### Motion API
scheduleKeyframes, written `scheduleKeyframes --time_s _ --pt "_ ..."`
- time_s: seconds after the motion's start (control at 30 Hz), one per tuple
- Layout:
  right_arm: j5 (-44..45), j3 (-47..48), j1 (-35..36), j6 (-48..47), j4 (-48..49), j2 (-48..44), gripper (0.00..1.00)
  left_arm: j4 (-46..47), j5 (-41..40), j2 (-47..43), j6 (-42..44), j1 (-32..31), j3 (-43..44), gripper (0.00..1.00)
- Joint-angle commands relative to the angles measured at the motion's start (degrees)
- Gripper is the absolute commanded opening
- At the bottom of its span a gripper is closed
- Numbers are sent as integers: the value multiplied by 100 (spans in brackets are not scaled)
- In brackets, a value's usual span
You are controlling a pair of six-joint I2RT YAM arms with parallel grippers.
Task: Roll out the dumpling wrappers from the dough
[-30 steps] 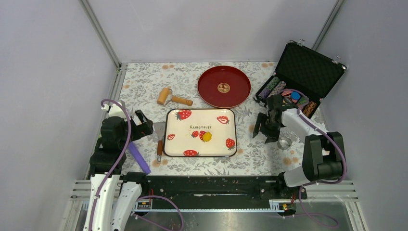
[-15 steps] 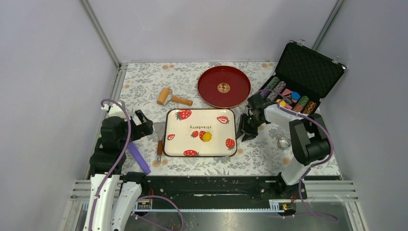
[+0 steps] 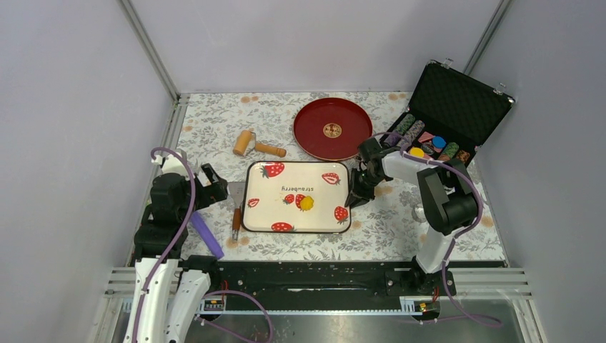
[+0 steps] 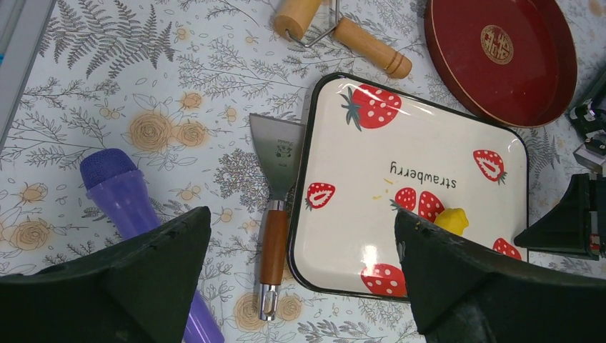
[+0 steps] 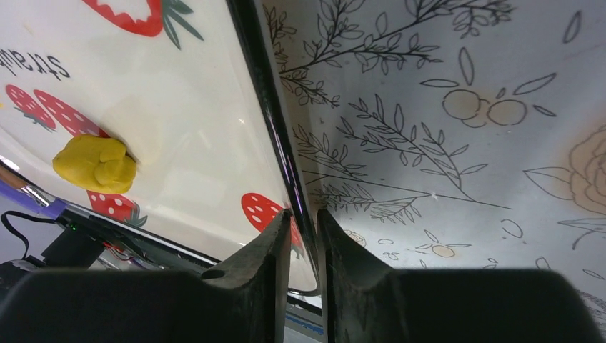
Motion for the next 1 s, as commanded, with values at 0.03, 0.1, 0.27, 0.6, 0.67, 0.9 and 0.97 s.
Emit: scheduleKeyframes --time_s 0.03,0.1,0.27,0.6,0.67,0.9,0.97 --pt "-49 67 93 -54 -23 -1 19 274 -67 -39 5 -10 5 99" --pt "5 -21 92 -109 -21 -116 9 270 -67 -41 0 -9 -2 99" --pt "251 -213 92 -372 -239 -459 0 277 -67 -48 -2 -9 -2 99" --pt "1306 -659 93 -868 -1145 -1172 0 280 -94 -13 -3 -10 -6 99" --pt "1641 -774 87 -881 -1277 -1287 0 276 -79 7 -4 -10 -9 99" --pt "1890 -867 61 -805 -1448 -1743 57 389 305 195 46 -9 -70 99" --pt "1852 -876 38 -726 -1465 -1978 67 444 477 314 54 -10 -90 99"
